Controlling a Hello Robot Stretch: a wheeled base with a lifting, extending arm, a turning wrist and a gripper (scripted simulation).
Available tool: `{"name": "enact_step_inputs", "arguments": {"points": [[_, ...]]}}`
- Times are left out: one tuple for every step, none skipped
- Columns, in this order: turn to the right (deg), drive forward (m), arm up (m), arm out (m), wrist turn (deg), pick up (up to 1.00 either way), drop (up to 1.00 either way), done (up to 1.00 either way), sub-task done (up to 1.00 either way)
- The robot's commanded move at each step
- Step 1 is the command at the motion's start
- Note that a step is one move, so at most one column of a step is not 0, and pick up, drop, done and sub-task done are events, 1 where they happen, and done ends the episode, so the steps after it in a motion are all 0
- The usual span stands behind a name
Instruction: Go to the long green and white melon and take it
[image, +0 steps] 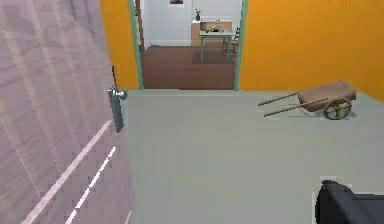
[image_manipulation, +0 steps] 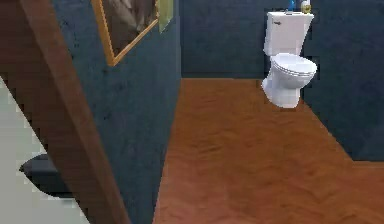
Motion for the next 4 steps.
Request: {"name": "enact_step_inputs", "arguments": {"points": [[0.0, 1.00, 0.00, 0.00, 0.0, 0.00, 0.00, 0.00, 0.00], [0.0, 1.00, 0.00, 0.00, 0.0, 0.00, 0.00, 0.00, 0.00], [0.0, 1.00, 0.00, 0.00, 0.0, 0.00, 0.00, 0.00, 0.00], [0.0, 1.00, 0.00, 0.00, 0.0, 0.00, 0.00, 0.00, 0.00]]}}
